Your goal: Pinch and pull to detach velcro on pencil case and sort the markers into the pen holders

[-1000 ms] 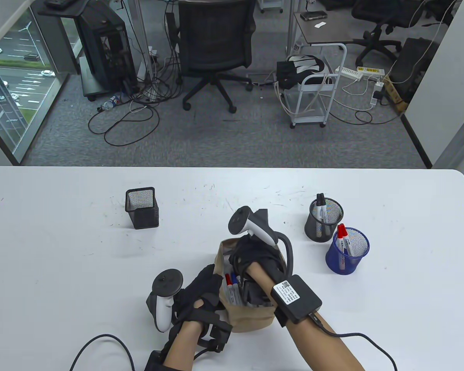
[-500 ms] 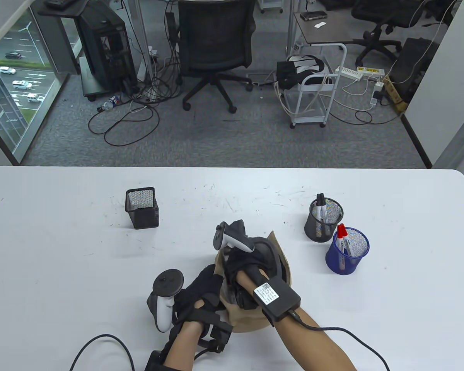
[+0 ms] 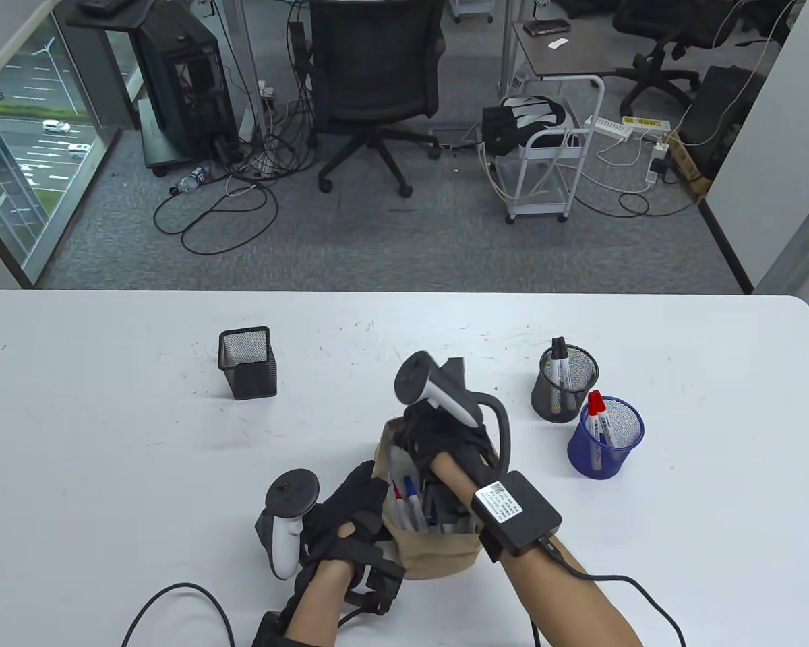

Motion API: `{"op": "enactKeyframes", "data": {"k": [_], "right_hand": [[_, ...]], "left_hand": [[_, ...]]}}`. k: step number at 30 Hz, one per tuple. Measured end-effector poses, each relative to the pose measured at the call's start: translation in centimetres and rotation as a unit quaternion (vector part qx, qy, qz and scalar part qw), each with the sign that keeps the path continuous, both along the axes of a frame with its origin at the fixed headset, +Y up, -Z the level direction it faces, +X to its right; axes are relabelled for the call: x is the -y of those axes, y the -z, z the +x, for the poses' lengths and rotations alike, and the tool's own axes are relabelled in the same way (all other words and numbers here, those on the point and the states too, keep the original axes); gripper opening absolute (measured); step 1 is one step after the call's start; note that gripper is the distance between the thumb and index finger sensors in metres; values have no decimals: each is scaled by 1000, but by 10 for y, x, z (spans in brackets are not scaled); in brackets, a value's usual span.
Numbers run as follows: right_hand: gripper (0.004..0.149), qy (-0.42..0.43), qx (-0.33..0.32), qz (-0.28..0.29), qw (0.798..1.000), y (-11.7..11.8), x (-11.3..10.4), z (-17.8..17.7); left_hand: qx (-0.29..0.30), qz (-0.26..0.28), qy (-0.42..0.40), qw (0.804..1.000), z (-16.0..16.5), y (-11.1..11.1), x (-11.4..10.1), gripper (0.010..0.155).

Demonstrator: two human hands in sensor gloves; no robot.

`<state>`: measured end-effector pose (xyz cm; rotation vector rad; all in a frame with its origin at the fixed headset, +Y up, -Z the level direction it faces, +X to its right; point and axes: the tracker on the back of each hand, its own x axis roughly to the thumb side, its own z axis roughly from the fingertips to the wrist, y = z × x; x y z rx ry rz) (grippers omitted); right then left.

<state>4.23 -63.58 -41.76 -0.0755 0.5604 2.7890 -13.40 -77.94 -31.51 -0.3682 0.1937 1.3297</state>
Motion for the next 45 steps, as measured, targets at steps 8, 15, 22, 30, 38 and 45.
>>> {"op": "enactKeyframes", "data": {"k": [8,15,22,30,38,45], "right_hand": [[48,150,129,171,965,6,-73,106],[47,158,250,216,931,22,-63,183],[48,84,275,204,936,41,-35,203],[61,63,250,180,949,42,-34,194],[57,128,106,127,978,8,-62,117],[59,122,-17,-6,992,-12,-25,35]], "left_hand": [[2,1,0,1000,0,0,0,65],[2,1,-1,1000,0,0,0,65],[1,1,0,1000,0,0,0,65],[4,5,4,1000,1,0,-1,65],[6,10,7,1000,2,0,-1,65],[4,10,4,1000,2,0,0,65]]}}
